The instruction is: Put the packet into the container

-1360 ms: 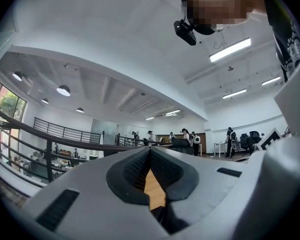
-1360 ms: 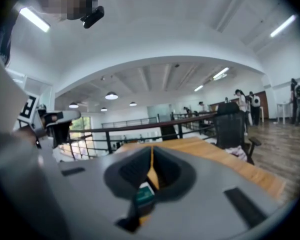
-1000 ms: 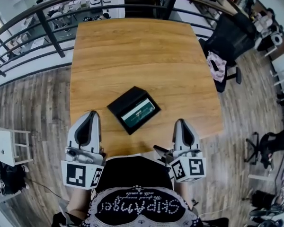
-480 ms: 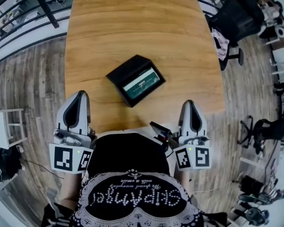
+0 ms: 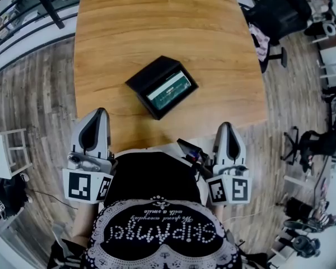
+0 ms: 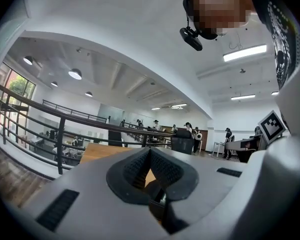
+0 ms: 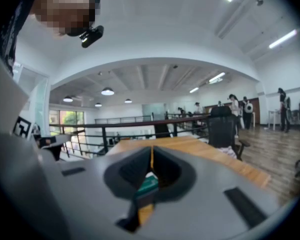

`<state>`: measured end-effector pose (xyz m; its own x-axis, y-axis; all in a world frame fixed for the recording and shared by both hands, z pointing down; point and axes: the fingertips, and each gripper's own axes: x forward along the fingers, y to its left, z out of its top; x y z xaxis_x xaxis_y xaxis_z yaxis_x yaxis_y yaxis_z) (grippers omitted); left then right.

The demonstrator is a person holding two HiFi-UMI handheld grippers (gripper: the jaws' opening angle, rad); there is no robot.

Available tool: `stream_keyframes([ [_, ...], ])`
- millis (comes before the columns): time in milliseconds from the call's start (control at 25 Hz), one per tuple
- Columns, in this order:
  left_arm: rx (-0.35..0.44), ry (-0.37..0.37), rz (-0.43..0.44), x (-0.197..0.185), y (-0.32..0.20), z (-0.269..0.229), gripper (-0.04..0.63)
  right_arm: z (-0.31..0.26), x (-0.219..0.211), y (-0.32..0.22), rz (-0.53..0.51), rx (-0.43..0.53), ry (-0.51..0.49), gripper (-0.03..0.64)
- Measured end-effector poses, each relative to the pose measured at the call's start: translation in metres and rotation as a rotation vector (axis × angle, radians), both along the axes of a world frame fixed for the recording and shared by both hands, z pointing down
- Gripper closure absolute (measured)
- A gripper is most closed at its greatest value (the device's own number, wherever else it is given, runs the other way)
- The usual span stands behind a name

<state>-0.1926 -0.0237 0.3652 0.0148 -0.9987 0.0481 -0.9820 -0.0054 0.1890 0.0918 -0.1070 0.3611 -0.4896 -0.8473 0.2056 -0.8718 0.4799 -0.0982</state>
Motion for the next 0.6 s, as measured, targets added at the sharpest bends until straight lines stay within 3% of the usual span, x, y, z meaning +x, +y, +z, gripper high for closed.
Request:
stream_keyframes([
  [600,-0.027,-0.013,0.08,0.016,-0.022,0.006,0.568,0.007,0.003,0.006,0.021,-0.005,0.055,0.583],
])
